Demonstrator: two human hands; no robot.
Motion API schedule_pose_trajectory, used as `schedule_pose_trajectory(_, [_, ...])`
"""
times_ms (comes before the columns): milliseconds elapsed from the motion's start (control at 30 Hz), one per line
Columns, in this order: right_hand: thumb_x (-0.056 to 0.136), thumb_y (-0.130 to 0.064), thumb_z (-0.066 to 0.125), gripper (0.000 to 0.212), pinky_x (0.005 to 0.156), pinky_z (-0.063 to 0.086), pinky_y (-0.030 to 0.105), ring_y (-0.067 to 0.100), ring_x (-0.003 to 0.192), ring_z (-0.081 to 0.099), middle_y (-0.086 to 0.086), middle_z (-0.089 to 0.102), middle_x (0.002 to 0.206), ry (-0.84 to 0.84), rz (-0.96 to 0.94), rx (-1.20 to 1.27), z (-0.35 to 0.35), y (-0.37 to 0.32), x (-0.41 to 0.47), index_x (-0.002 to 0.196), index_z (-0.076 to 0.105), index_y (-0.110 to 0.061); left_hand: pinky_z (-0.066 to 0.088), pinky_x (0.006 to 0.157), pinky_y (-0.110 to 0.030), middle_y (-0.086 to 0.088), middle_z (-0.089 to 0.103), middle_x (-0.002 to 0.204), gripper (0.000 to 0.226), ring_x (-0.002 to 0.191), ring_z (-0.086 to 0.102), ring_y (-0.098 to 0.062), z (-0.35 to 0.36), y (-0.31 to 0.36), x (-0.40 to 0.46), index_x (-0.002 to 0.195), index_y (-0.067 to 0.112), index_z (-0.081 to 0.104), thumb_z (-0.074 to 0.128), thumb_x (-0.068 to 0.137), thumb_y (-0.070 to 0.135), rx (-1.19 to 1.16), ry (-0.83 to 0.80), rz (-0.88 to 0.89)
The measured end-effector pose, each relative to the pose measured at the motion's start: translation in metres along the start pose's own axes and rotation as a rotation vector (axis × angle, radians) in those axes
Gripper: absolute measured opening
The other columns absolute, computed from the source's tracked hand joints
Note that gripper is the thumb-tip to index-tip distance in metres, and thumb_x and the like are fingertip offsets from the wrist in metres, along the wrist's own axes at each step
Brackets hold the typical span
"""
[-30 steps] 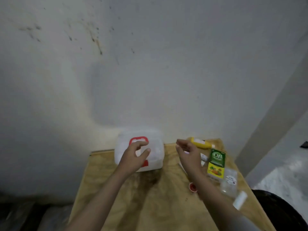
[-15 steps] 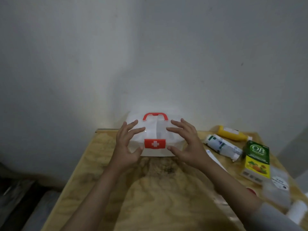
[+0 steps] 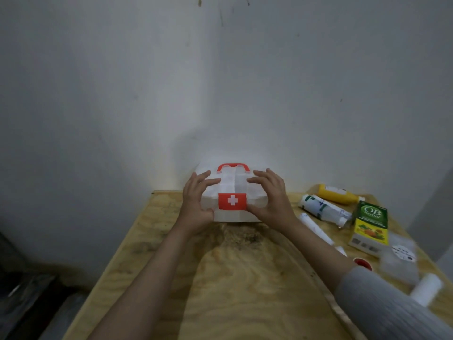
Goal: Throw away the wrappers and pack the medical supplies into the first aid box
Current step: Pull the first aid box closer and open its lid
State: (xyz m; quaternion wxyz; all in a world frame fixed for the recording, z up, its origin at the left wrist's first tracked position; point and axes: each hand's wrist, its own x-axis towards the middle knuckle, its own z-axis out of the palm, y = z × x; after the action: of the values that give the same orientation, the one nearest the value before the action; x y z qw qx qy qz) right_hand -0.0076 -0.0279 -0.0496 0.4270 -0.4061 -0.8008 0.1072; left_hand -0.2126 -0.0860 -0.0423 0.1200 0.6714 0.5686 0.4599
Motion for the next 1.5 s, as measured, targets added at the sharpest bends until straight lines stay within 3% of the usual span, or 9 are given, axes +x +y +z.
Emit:
schedule_pose_trajectory(167, [0.067, -0.042, 0.079, 0.061, 0.108, 0.021, 0.034, 0.026, 0.14, 0.027, 0.002, 0.048, 0.141, -0.035, 0.008, 0.022, -0.005, -0.002, 0.0, 0.121, 0.056, -0.024, 0.014, 0.114, -0.033, 0.015, 0.03, 0.145, 0.057, 0.143, 0.008, -0.009, -0.002, -0.005, 0.0, 0.122, 0.038, 0.047, 0.06, 0.066, 0.039, -0.023, -0.009, 0.011])
schedule_pose_trajectory(267, [0.066, -0.043, 0.08, 0.058, 0.108, 0.022, 0.032, 0.023, 0.14, 0.028, 0.0, 0.05, 0.141, -0.018, 0.051, 0.071, -0.008, -0.005, 0.002, 0.117, 0.061, -0.025, 0.01, 0.117, -0.041, 0.018, 0.022, 0.15, 0.06, 0.145, 0.003, -0.01, -0.001, -0.008, 0.0, 0.124, 0.043, 0.043, 0.068, 0.073, 0.023, 0.038, -0.013, 0.021])
schedule_pose_trajectory(400, [0.07, -0.044, 0.076, 0.042, 0.108, 0.027, 0.035, 0.021, 0.139, 0.03, 0.0, 0.047, 0.143, 0.036, 0.131, 0.114, -0.007, -0.009, 0.005, 0.109, 0.065, -0.03, 0.007, 0.112, -0.036, 0.016, 0.005, 0.159, 0.069, 0.151, -0.005, -0.016, 0.004, -0.009, -0.003, 0.129, 0.051, 0.034, 0.072, 0.08, 0.02, 0.121, -0.005, 0.021])
schedule_pose_trajectory(600, [0.074, -0.047, 0.071, 0.041, 0.107, 0.031, 0.036, 0.023, 0.141, 0.028, 0.009, 0.033, 0.152, 0.093, 0.331, 0.194, -0.005, -0.017, 0.007, 0.112, 0.065, -0.035, 0.027, 0.106, -0.025, 0.003, -0.013, 0.162, 0.079, 0.146, -0.001, -0.011, 0.013, -0.008, -0.015, 0.137, 0.055, 0.018, 0.069, 0.085, 0.025, 0.101, 0.083, -0.078])
schedule_pose_trajectory(800, [0.075, -0.045, 0.071, 0.039, 0.107, 0.031, 0.036, 0.023, 0.14, 0.032, 0.013, 0.043, 0.147, 0.105, 0.341, 0.16, -0.011, -0.022, 0.011, 0.11, 0.068, -0.028, 0.034, 0.103, -0.026, 0.0, -0.005, 0.163, 0.081, 0.149, 0.016, -0.025, 0.016, -0.004, -0.016, 0.138, 0.059, 0.008, 0.064, 0.088, 0.028, 0.108, 0.121, -0.073])
schedule_pose_trajectory(1000, [0.075, -0.048, 0.07, 0.036, 0.097, 0.042, 0.032, 0.019, 0.121, 0.055, 0.003, 0.072, 0.11, 0.193, 0.259, 0.104, -0.019, -0.028, 0.024, 0.095, 0.073, -0.019, 0.036, 0.089, -0.019, -0.003, -0.009, 0.163, 0.088, 0.145, 0.02, -0.022, 0.017, 0.005, -0.02, 0.15, 0.036, 0.003, 0.065, 0.087, 0.027, 0.109, 0.191, -0.107])
schedule_pose_trajectory(1200, [0.074, -0.061, 0.064, 0.046, 0.078, 0.04, 0.021, 0.008, 0.097, 0.062, -0.005, 0.074, 0.098, 0.214, 0.307, 0.098, -0.043, -0.045, 0.046, 0.091, 0.074, -0.02, 0.031, 0.107, -0.031, 0.001, 0.003, 0.163, 0.091, 0.149, 0.013, -0.02, 0.021, 0.004, -0.04, 0.15, 0.037, -0.001, 0.064, 0.087, 0.033, 0.085, 0.203, -0.143])
schedule_pose_trajectory(1333, [0.074, -0.064, 0.062, 0.05, 0.074, 0.042, 0.025, 0.014, 0.102, 0.063, 0.0, 0.073, 0.103, 0.154, 0.353, 0.066, -0.059, -0.053, 0.065, 0.09, 0.075, -0.018, 0.04, 0.107, -0.037, 0.003, 0.025, 0.157, 0.082, 0.143, 0.028, -0.018, 0.018, 0.003, -0.041, 0.149, 0.031, 0.021, 0.063, 0.082, 0.052, 0.029, 0.209, -0.19])
schedule_pose_trajectory(1500, [0.076, -0.061, 0.062, 0.053, 0.074, 0.045, 0.03, 0.022, 0.104, 0.063, 0.006, 0.071, 0.102, 0.043, 0.454, 0.055, -0.075, -0.057, 0.094, 0.088, 0.072, -0.011, 0.038, 0.094, -0.023, -0.001, 0.033, 0.146, 0.075, 0.134, 0.035, -0.018, 0.016, 0.013, -0.034, 0.144, 0.021, 0.036, 0.069, 0.081, 0.045, 0.043, 0.223, -0.243])
